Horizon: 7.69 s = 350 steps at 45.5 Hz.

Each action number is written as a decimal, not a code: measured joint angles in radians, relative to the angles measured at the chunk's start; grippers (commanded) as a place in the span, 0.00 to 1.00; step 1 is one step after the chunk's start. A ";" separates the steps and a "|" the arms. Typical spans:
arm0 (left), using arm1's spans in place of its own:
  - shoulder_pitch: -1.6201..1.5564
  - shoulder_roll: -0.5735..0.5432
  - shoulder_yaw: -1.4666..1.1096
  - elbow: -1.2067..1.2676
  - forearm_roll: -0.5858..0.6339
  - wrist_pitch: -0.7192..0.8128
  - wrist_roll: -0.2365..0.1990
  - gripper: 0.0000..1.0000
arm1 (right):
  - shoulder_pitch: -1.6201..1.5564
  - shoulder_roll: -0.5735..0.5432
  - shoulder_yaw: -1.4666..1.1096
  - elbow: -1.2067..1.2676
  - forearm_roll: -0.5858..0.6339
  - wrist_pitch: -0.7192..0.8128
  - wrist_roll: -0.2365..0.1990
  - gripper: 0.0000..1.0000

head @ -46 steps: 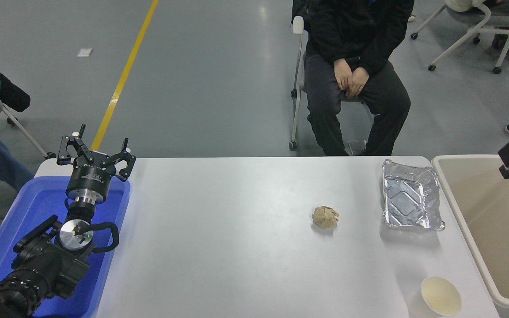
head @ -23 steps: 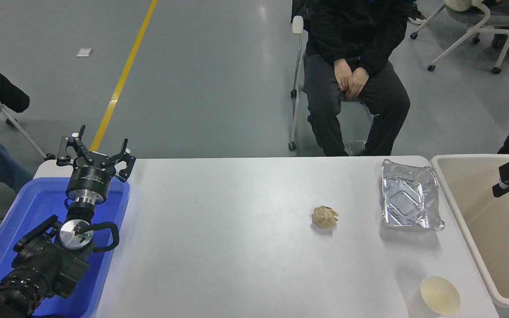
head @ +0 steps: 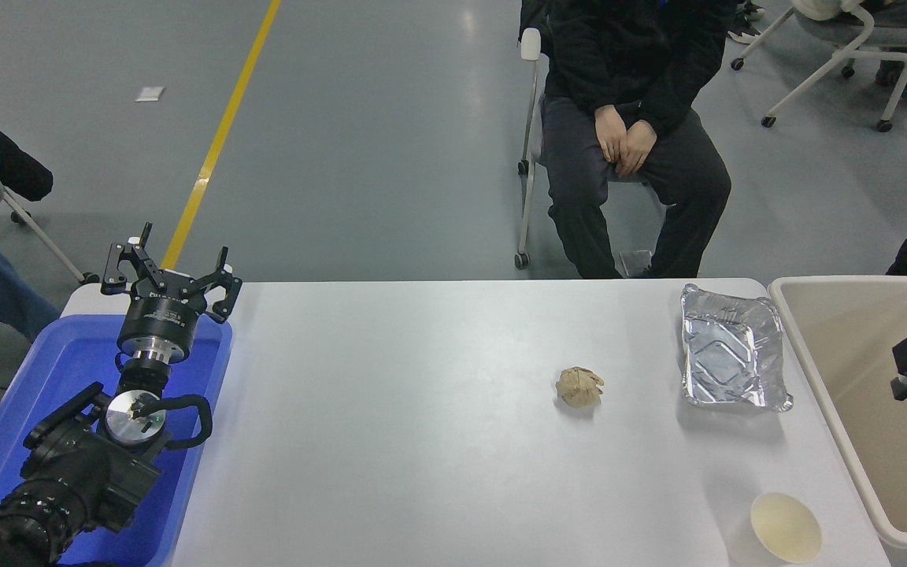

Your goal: Pick up paper cup place in dustbin

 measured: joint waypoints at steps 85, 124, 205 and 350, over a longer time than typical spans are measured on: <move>0.000 0.000 0.000 0.000 0.000 0.000 0.000 0.99 | -0.361 -0.082 0.493 0.149 -0.022 -0.197 -0.203 0.98; 0.000 0.000 0.001 0.000 -0.001 0.000 0.000 0.99 | -0.469 -0.069 0.499 0.121 -0.024 -0.355 -0.203 0.69; 0.000 0.000 -0.001 0.000 0.000 0.000 0.001 0.99 | 0.036 -0.201 0.381 0.248 -0.118 -0.073 -0.203 0.00; 0.000 0.000 0.001 0.000 0.000 0.000 0.000 0.99 | -0.780 -0.224 0.844 -0.571 -0.048 -0.552 -0.214 0.00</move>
